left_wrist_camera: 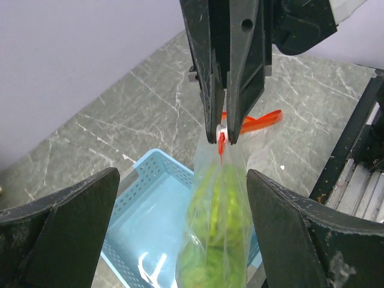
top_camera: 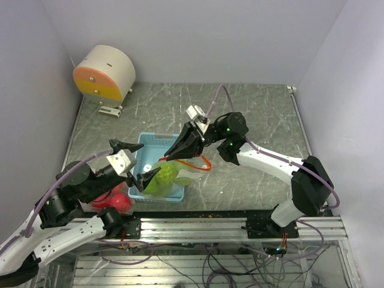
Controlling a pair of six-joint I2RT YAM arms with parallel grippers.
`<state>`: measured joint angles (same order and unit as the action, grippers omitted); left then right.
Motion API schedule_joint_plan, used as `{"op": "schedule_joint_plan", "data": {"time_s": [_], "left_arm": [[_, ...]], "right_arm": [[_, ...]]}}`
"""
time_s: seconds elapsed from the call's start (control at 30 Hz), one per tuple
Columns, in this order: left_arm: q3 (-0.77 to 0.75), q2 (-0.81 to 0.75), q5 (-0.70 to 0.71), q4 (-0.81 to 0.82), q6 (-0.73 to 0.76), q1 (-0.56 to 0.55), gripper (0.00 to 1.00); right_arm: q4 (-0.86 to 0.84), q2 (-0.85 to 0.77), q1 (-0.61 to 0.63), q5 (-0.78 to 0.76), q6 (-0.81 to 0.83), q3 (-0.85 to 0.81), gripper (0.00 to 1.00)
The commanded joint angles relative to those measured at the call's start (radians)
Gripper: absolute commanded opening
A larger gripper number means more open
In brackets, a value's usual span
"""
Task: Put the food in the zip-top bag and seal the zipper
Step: Zip the zipper on the food storage bag into the bin.
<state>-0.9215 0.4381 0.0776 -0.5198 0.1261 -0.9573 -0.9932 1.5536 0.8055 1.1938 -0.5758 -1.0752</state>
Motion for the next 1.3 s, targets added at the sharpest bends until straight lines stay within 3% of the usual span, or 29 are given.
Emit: {"op": "schedule_joint_plan", "data": {"time_s": [0.0, 0.37, 0.4, 0.47, 0.57, 0.77, 0.8, 0.9, 1.0, 1.07, 1.27], "left_arm": [[-0.028, 0.039, -0.085, 0.050, 0.043, 0.001, 0.96], [-0.005, 0.162, -0.195, 0.023, 0.049, 0.000, 0.72], [-0.006, 0.169, -0.192, 0.019, 0.053, 0.001, 0.65], [-0.010, 0.180, -0.190, 0.008, 0.059, 0.000, 0.38], [-0.011, 0.189, -0.195, -0.003, 0.056, 0.002, 0.08], [0.000, 0.203, -0.170, -0.023, 0.045, 0.001, 0.07], [-0.002, 0.206, -0.160, -0.026, 0.032, 0.000, 0.07], [-0.005, 0.207, -0.120, -0.042, 0.005, 0.001, 0.07], [0.004, 0.186, -0.109, -0.041, -0.007, 0.001, 0.07], [0.008, 0.166, -0.103, -0.033, -0.009, 0.002, 0.07], [0.016, 0.136, -0.097, -0.019, -0.006, 0.000, 0.07]], "right_arm": [[-0.014, -0.014, 0.005, 0.025, 0.015, 0.000, 0.00], [0.024, -0.002, 0.007, 0.019, 0.035, -0.003, 0.00], [0.024, -0.003, 0.006, 0.017, 0.034, -0.001, 0.00], [0.032, -0.006, 0.006, 0.016, 0.040, 0.000, 0.00], [0.062, -0.011, 0.006, 0.010, 0.063, -0.005, 0.00], [0.054, 0.000, 0.006, -0.002, 0.049, -0.009, 0.00], [0.058, 0.002, 0.007, -0.009, 0.049, -0.010, 0.04], [0.126, -0.010, 0.001, -0.024, 0.106, -0.017, 0.31], [0.173, -0.037, -0.001, -0.029, 0.177, -0.017, 0.48], [0.215, -0.053, -0.001, -0.028, 0.220, -0.024, 0.53], [0.396, -0.073, -0.001, -0.022, 0.333, -0.050, 0.56]]}}
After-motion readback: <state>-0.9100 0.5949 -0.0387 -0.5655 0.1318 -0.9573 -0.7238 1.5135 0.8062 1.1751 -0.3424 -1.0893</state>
